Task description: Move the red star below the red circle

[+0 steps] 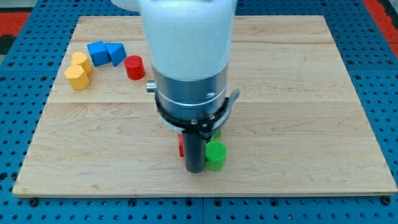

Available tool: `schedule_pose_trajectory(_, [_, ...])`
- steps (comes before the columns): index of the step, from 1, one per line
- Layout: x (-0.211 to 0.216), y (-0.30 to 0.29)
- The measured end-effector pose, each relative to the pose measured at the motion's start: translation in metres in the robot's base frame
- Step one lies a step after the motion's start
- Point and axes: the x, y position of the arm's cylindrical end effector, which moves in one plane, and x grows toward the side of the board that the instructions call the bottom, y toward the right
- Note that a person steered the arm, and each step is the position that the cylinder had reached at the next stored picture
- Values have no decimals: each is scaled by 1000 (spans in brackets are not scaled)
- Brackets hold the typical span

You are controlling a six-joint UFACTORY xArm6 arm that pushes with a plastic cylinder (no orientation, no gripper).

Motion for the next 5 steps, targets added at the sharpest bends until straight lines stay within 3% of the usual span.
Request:
schedule_pose_trajectory(1, [-33, -6])
schedule_pose_trajectory(3, [-80, -77])
schedule_pose_trajectory(4, [-87, -90])
schedule_pose_trajectory(5, [-63, -83])
